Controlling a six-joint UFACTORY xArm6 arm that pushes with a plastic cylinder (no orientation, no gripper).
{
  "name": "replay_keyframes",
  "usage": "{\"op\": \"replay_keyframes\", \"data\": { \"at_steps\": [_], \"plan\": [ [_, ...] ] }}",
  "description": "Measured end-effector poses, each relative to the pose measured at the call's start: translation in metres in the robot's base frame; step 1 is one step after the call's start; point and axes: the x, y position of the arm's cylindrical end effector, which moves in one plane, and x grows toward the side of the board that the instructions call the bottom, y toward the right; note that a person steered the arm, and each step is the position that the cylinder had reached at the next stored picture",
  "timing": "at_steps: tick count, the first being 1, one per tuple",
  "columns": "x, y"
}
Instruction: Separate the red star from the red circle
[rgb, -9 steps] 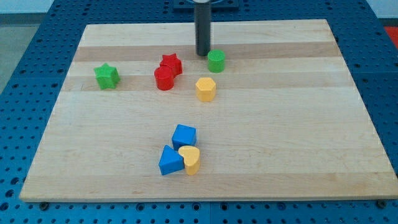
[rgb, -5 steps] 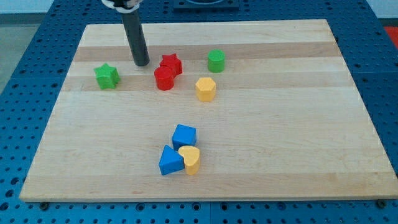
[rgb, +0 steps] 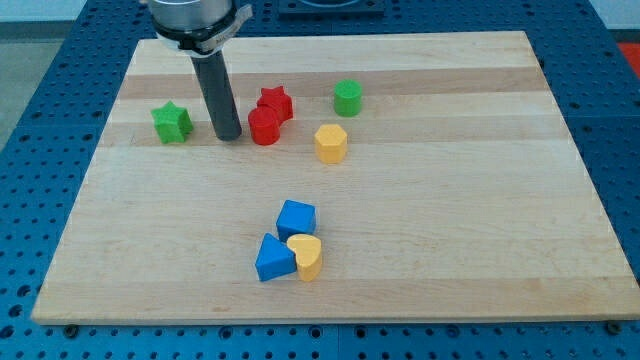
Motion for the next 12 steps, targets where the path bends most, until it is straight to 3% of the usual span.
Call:
{"op": "replay_keyframes", "data": {
  "at_steps": [2, 4, 7, 10, 12],
  "plan": [
    [-0.014, 0.004],
    [-0.061, 0.019],
    [-0.052, -0.001],
    [-0.052, 0.052],
    [-0.057, 0.05]
  ]
}}
